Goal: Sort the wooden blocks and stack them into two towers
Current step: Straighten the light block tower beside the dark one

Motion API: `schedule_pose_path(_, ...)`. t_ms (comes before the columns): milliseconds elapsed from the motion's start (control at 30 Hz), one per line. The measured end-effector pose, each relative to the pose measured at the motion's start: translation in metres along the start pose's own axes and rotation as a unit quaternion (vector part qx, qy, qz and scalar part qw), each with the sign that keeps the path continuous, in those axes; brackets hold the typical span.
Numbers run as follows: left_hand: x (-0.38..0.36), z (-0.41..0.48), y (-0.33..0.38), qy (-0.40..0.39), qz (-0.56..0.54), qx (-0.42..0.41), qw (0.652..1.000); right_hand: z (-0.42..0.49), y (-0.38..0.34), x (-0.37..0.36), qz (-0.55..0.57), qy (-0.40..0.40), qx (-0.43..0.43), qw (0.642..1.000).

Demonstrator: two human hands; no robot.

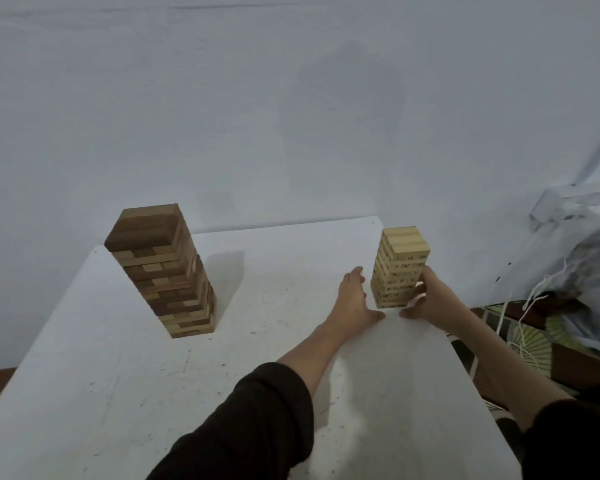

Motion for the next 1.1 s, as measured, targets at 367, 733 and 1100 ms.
schedule_pose_path(367,-0.002,0.016,0.001,0.011,-0.024,-0.041,0.999,0.017,-0.002,-0.001,0.016,-0.033,0.044,0.998)
schedule_pose_path(733,0.026,-0.003,-0.016,0.015,-0.022,-0.029,0.999,0.009,-0.023,-0.026,0.037,-0.062,0.06,0.996)
schedule_pose_path(1100,0.086,-0.045,-0.048,0.06,-0.028,0.017,0.998,-0.01,-0.079,-0.083,0.039,-0.085,0.103,0.99)
Point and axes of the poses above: each hand's wrist, its own z-axis towards the middle knuckle, its own x-axis out of the back of the hand, y = z × x, the point moved 3 cm from there along z, towards the middle knuckle, and after that the axes turned 12 degrees about -x, right-handed, at the moved point
